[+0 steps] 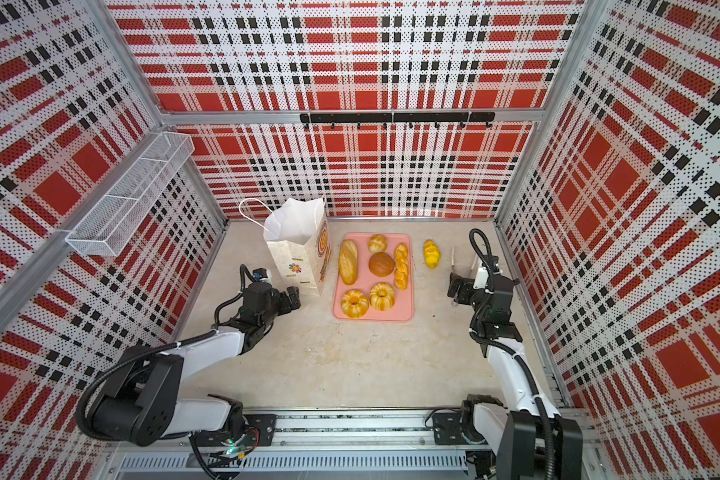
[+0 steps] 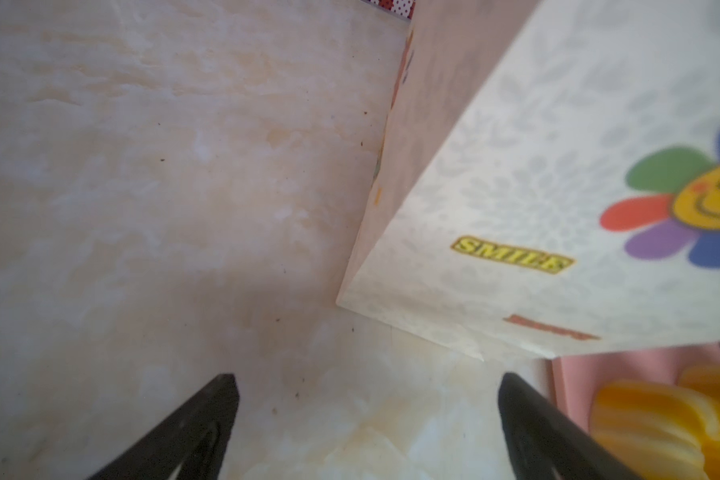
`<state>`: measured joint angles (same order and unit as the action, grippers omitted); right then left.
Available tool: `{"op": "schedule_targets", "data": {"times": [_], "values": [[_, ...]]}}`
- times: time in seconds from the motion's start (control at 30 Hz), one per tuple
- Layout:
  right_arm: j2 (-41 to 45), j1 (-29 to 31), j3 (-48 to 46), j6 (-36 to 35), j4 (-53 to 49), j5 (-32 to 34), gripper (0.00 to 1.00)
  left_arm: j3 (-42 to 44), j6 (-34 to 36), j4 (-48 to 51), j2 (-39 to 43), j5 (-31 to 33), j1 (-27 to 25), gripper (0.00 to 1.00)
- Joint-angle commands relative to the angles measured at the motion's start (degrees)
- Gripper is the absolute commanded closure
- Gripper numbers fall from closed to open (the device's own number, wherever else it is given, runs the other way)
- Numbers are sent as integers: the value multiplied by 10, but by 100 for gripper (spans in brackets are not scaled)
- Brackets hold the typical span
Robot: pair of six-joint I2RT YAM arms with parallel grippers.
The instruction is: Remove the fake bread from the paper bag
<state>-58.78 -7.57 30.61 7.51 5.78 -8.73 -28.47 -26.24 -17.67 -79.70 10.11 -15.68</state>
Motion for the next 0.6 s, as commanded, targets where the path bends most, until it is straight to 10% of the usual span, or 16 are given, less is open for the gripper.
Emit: {"op": "schedule_targets", "data": {"times": [0.0, 0.57], "values": [[20, 2, -10, -4, 21, 9, 0, -18, -35, -74, -30, 34, -13, 0], [58, 2, -4, -12, -20, 25, 0, -144, -117, -192, -225, 97, -51, 0]]}}
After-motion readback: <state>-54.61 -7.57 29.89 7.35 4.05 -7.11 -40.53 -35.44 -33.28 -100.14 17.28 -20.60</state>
